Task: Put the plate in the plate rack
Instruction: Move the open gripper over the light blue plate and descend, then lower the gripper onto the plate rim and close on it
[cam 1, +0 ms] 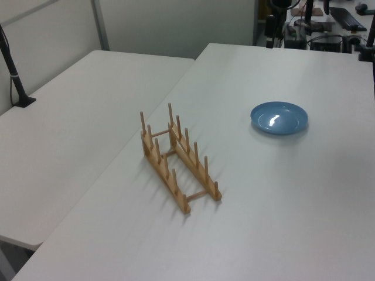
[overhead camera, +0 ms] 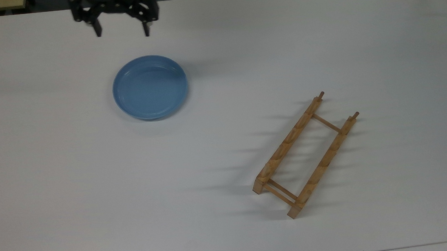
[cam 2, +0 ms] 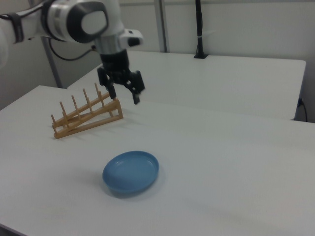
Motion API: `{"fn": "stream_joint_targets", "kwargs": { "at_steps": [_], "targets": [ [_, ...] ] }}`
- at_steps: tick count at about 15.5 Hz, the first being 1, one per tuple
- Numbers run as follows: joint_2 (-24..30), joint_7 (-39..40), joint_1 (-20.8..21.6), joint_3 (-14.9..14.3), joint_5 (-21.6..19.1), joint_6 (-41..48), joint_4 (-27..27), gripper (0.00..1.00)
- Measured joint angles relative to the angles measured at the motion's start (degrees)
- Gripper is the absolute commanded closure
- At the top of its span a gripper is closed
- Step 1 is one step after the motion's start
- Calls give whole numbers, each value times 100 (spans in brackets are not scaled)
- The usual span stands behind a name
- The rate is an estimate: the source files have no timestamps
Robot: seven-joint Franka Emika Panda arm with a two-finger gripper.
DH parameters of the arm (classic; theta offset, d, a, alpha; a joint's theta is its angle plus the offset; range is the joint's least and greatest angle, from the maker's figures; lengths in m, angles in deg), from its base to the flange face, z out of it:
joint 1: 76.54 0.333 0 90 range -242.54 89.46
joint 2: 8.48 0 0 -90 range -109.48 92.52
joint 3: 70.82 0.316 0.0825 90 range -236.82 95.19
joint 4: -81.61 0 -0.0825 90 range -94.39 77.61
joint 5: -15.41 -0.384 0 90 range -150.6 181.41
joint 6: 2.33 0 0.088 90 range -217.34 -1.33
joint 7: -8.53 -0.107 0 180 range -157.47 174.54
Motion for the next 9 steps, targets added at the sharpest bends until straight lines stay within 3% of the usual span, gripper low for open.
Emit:
{"fn": "stream_joint_targets", "kwargs": {
  "at_steps": [6,9],
  "targets": [
    [-736,916,-595,-112,-186,9,-143,5],
    [-1275,1197,-655,-169,-187,-131,-177,19]
  ]
}}
